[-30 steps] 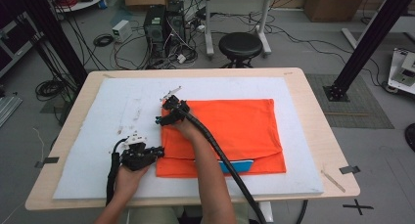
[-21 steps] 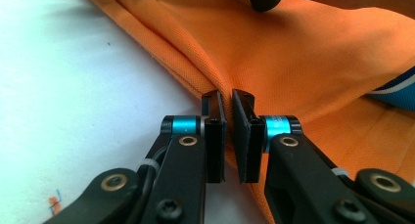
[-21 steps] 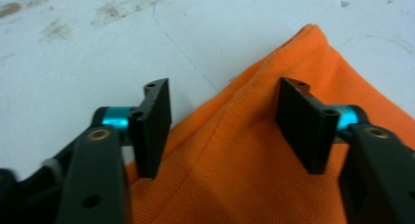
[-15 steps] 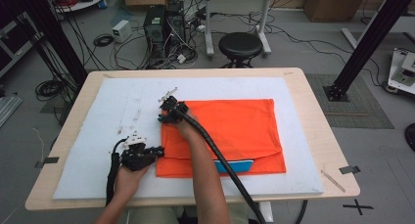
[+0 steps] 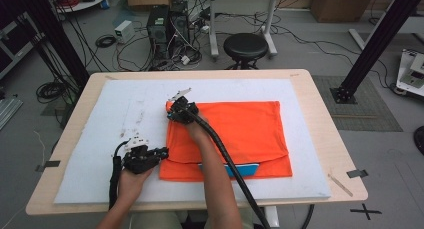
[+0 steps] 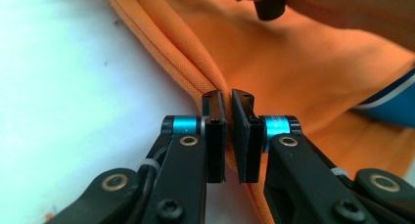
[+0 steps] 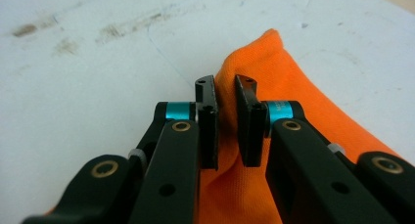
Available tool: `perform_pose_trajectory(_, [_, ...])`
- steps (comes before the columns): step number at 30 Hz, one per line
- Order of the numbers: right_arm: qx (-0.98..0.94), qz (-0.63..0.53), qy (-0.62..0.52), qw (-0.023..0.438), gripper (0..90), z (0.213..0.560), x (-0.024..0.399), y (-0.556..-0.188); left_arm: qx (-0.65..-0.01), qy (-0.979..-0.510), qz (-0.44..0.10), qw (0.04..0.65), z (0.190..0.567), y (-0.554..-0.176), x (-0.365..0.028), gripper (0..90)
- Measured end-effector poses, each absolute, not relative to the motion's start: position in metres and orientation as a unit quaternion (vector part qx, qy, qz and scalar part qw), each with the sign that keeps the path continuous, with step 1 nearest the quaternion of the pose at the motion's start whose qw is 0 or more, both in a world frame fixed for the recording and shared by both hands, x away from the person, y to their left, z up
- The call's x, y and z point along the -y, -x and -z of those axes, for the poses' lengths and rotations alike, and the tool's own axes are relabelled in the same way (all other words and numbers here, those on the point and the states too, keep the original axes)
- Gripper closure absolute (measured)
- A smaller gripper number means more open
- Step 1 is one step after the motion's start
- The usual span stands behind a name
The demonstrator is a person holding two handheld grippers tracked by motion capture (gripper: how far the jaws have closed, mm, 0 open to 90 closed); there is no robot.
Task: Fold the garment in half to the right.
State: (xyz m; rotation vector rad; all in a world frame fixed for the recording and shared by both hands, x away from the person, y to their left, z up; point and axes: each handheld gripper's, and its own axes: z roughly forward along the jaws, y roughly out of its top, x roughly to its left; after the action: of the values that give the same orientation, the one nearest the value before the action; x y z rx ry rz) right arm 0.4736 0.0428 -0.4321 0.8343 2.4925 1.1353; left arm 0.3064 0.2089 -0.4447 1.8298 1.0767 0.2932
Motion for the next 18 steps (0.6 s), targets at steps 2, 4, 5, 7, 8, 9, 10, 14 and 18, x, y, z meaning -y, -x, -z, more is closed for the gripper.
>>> perform_pose_trajectory(2, [-0.858,-0.401,-0.291,0.139,82.1,0.429,-0.037,-0.472,-0.434,-0.744,-0.115,0.495,0.441,-0.306,-0.208,84.3])
perform_pose_trajectory(4, [-0.851,-0.413,-0.294,0.138,82.1,0.424,-0.029,-0.47,-0.427,-0.743,-0.111,0.504,0.438,-0.306,-0.203,84.3])
perform_pose_trajectory(5, [-0.848,-0.417,-0.295,0.139,82.1,0.422,-0.025,-0.47,-0.424,-0.743,-0.11,0.507,0.437,-0.307,-0.201,84.3])
perform_pose_trajectory(7, [-0.845,-0.422,-0.297,0.14,82.1,0.419,-0.016,-0.469,-0.418,-0.743,-0.104,0.513,0.434,-0.308,-0.196,84.3])
perform_pose_trajectory(8, [-0.844,-0.425,-0.296,0.143,82.1,0.417,-0.012,-0.468,-0.414,-0.743,-0.101,0.516,0.432,-0.309,-0.194,84.3])
perform_pose_trajectory(9, [-0.841,-0.428,-0.299,0.142,82.1,0.415,-0.008,-0.467,-0.411,-0.744,-0.101,0.517,0.43,-0.31,-0.191,84.3])
perform_pose_trajectory(10, [-0.839,-0.43,-0.3,0.145,82.1,0.413,-0.003,-0.467,-0.407,-0.745,-0.101,0.52,0.428,-0.31,-0.188,84.4])
perform_pose_trajectory(14, [-0.833,-0.434,-0.309,0.151,82.1,0.408,0.016,-0.465,-0.394,-0.741,-0.085,0.537,0.419,-0.314,-0.173,84.4])
perform_pose_trajectory(18, [-0.826,-0.436,-0.321,0.156,82.1,0.402,0.036,-0.465,-0.383,-0.746,-0.075,0.539,0.413,-0.319,-0.154,84.3])
